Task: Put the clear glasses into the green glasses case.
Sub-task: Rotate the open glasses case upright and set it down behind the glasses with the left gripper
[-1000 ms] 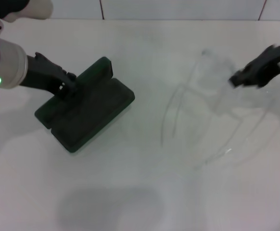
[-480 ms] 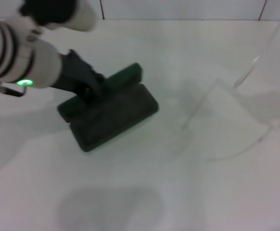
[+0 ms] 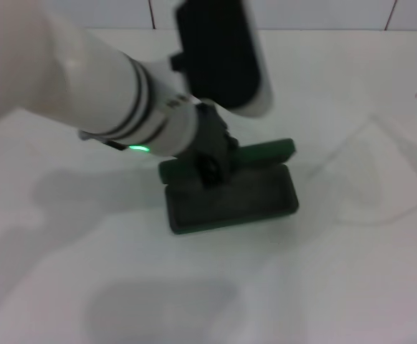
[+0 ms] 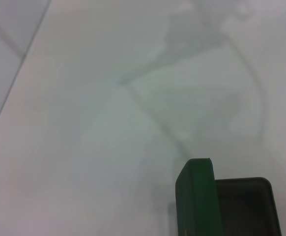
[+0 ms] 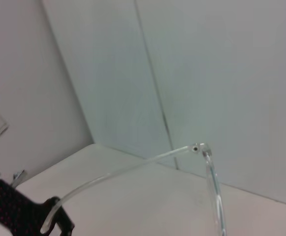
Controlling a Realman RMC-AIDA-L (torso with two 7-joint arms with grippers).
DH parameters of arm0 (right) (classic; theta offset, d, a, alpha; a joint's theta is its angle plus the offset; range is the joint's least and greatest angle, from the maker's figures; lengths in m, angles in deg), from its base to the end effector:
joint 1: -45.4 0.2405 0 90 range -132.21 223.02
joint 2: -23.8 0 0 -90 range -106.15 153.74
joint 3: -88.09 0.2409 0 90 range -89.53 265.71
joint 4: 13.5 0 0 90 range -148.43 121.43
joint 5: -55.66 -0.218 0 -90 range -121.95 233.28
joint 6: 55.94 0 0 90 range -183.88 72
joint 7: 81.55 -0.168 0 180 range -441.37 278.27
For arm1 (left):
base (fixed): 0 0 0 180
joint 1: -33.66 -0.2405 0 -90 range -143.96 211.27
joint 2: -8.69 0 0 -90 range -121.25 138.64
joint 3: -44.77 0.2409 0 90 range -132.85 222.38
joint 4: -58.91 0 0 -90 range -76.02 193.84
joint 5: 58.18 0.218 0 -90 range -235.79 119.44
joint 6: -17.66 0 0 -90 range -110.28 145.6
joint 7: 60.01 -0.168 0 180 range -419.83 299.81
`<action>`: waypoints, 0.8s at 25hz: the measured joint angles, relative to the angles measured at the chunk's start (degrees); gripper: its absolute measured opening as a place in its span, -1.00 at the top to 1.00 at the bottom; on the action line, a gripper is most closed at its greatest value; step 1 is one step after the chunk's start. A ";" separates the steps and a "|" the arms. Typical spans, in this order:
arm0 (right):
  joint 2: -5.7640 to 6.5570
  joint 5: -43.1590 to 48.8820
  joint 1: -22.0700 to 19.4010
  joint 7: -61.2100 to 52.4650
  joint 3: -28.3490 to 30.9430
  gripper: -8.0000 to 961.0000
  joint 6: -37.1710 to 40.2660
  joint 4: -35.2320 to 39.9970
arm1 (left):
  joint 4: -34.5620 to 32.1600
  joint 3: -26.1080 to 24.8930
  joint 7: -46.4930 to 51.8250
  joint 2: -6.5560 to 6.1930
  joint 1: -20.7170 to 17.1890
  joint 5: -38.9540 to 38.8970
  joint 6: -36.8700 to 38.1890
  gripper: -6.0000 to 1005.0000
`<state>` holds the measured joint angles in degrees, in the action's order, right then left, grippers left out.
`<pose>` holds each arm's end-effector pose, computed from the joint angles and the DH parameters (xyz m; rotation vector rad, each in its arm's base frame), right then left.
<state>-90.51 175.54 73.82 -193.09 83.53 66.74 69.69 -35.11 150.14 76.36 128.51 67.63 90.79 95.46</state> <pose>0.2377 0.2783 0.2047 -2.3827 0.7500 0.6488 -0.0701 0.3257 -0.0715 -2.7569 0.1105 0.4431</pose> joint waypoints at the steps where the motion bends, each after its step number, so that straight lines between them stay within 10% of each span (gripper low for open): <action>1: 0.11 0.03 -0.22 0.41 1.27 0.79 0.02 -0.23 | 0.62 0.94 -0.35 0.05 0.73 -0.20 -0.66 0.59; 20: 0.40 0.64 -3.08 6.33 10.93 0.79 -3.33 -5.24 | 14.20 4.33 -8.08 0.44 12.18 -8.11 -8.57 0.57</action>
<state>-90.11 176.19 70.74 -186.76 94.46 63.41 64.45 -20.91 154.47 68.28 128.95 79.81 82.68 86.89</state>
